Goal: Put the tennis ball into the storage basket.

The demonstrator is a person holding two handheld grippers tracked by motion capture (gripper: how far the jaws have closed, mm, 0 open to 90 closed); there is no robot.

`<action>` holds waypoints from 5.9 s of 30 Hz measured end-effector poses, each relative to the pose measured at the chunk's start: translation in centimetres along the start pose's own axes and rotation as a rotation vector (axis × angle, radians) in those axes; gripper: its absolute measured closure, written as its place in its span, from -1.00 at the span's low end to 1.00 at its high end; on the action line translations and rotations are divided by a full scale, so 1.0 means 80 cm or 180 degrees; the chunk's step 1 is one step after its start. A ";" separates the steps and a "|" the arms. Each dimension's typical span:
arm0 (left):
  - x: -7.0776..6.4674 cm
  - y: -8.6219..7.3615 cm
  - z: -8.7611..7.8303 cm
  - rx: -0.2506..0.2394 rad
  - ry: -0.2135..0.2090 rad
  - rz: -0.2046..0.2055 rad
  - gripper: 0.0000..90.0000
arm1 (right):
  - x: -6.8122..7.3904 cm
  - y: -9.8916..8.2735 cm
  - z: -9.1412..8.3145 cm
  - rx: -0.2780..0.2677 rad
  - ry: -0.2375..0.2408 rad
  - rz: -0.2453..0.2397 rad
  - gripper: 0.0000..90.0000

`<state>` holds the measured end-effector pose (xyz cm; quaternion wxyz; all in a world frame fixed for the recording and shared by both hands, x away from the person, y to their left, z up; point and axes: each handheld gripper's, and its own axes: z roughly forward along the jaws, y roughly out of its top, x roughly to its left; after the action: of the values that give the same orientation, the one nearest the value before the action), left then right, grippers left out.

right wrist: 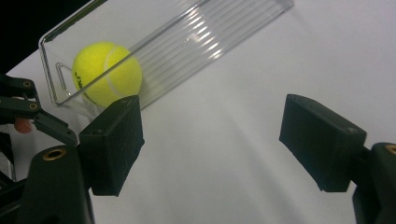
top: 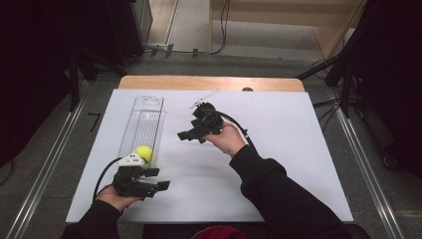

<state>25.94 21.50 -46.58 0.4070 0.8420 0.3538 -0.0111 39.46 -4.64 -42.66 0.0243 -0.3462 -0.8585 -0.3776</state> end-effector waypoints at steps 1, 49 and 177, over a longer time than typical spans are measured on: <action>0.000 0.000 0.000 0.0000 0.0001 0.0001 -0.31 | -0.001 -0.002 0.000 0.0001 0.0000 -0.0012 -0.57; -0.003 0.001 -0.003 -0.0036 -0.0002 0.0015 -0.31 | -0.029 -0.077 -0.064 -0.0121 -0.0048 0.0084 -0.53; 0.001 0.004 -0.006 -0.0096 0.0056 -0.0043 -0.31 | -0.046 -0.306 -0.189 -0.0212 -0.0568 0.0516 -0.54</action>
<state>26.08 21.73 -46.08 0.4165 0.8334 0.3632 -0.0012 23.93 -28.46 -48.48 -0.0333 -0.4473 -0.8134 -0.3704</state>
